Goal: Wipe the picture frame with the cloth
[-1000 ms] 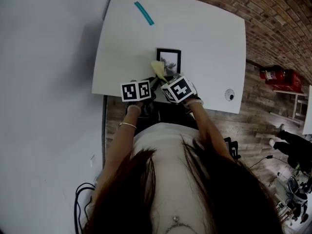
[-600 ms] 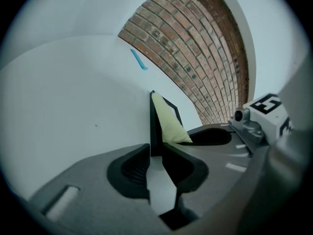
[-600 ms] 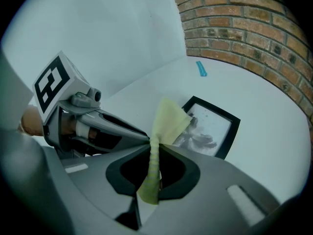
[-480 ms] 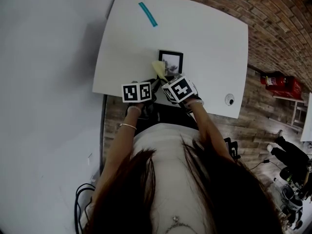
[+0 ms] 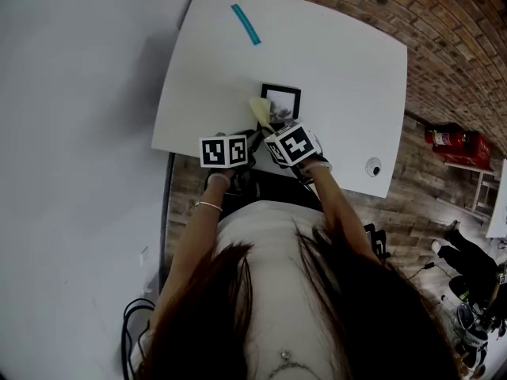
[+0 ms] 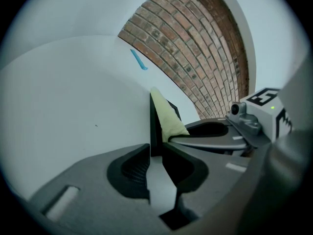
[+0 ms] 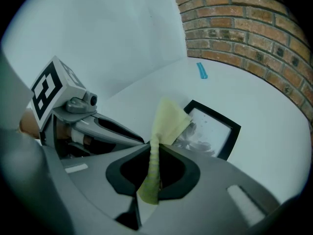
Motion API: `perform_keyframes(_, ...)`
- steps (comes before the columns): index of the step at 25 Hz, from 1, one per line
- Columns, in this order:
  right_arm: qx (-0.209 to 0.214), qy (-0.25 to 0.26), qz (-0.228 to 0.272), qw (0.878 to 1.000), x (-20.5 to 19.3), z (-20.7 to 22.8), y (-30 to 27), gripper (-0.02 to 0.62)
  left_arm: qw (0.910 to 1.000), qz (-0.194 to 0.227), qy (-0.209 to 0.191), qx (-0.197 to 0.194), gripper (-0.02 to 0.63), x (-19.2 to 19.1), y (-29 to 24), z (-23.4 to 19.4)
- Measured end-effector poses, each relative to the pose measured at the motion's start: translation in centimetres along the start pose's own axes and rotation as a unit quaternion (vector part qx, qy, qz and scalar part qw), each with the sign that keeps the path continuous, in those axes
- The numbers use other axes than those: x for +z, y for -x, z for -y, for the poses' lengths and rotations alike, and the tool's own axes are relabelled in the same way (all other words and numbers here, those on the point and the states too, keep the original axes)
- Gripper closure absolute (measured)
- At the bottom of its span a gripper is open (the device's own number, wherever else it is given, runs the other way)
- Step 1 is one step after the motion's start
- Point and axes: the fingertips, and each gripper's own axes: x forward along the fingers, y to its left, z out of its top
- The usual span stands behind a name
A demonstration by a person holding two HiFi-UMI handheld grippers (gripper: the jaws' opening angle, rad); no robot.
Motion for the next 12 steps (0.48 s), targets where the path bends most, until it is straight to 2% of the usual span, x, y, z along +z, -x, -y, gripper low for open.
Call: perform_keyframes(12,0.005,0.005,0.001,1.000,0.67,0.31,-0.40,0.561,1.0000,-0.001,0.002,-0.003,0.525,0.08,-0.12,0.04)
